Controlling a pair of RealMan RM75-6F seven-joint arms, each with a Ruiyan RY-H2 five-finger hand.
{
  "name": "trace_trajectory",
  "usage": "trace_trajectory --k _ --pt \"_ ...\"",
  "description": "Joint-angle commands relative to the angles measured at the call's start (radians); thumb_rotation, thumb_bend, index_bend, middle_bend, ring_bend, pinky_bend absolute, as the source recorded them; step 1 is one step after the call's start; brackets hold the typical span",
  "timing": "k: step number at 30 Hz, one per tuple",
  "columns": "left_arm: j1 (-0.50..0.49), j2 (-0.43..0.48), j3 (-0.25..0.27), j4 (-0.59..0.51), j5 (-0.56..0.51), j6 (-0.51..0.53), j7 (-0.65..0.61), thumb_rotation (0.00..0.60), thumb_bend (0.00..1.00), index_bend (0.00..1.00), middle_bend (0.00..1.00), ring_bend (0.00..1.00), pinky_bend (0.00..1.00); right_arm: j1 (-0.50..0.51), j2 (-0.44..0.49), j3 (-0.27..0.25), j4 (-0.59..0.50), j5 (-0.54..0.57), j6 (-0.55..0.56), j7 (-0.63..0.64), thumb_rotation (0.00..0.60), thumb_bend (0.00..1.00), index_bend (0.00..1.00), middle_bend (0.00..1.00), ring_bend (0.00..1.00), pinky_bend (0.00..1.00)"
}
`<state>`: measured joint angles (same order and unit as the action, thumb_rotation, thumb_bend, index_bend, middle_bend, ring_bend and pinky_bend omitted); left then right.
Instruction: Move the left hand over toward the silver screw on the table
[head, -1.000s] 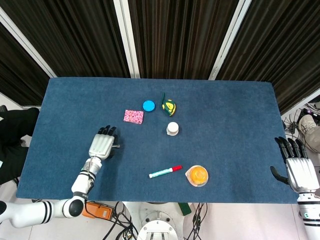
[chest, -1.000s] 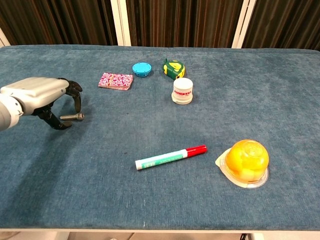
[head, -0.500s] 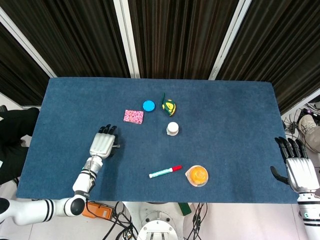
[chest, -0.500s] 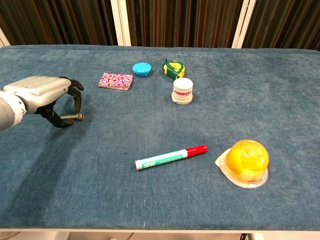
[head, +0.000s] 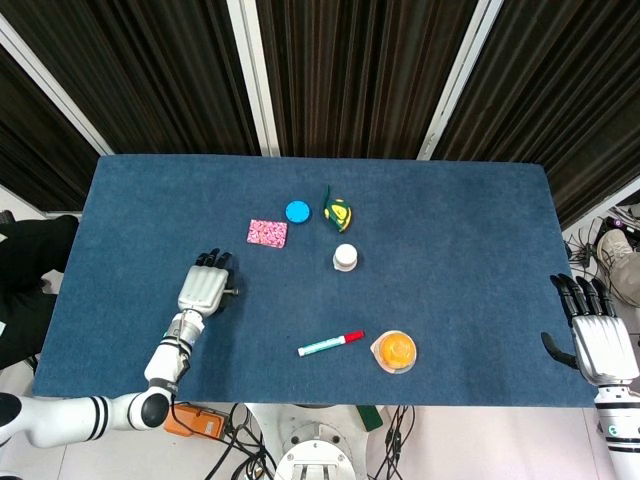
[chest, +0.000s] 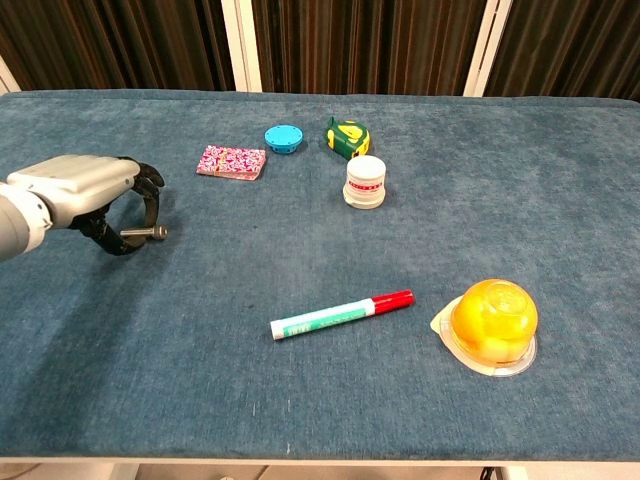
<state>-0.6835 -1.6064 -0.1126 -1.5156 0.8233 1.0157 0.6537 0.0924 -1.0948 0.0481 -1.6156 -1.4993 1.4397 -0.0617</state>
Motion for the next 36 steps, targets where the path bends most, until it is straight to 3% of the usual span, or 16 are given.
trace_trajectory --k 1,7,14,27,36 --pt "-0.001 0.000 0.004 0.005 0.006 -0.005 -0.014 0.600 0.45 0.54 0.15 0.04 0.12 0.000 0.000 0.000 0.000 0.001 -0.001 0.000 0.600 0.46 0.09 0.13 0.10 0.04" --pt "-0.001 0.012 0.006 -0.015 0.025 0.000 -0.033 0.600 0.54 0.57 0.16 0.04 0.12 0.000 -0.001 0.000 -0.001 0.000 -0.001 0.000 0.600 0.46 0.09 0.13 0.10 0.04" --pt "0.000 0.085 -0.007 -0.106 0.073 0.022 -0.060 0.600 0.55 0.59 0.18 0.04 0.12 -0.001 0.000 0.000 -0.002 0.000 0.000 0.004 0.600 0.46 0.09 0.13 0.10 0.04" --pt "-0.055 0.412 -0.139 -0.430 0.046 0.066 -0.025 0.600 0.55 0.60 0.19 0.04 0.12 -0.001 0.001 0.001 -0.002 0.001 0.001 0.002 0.600 0.46 0.09 0.13 0.10 0.04" --pt "-0.084 0.579 -0.205 -0.537 0.006 0.087 -0.026 0.600 0.55 0.60 0.19 0.04 0.12 -0.002 0.001 0.003 -0.002 0.004 0.003 0.006 0.600 0.46 0.09 0.13 0.10 0.04"
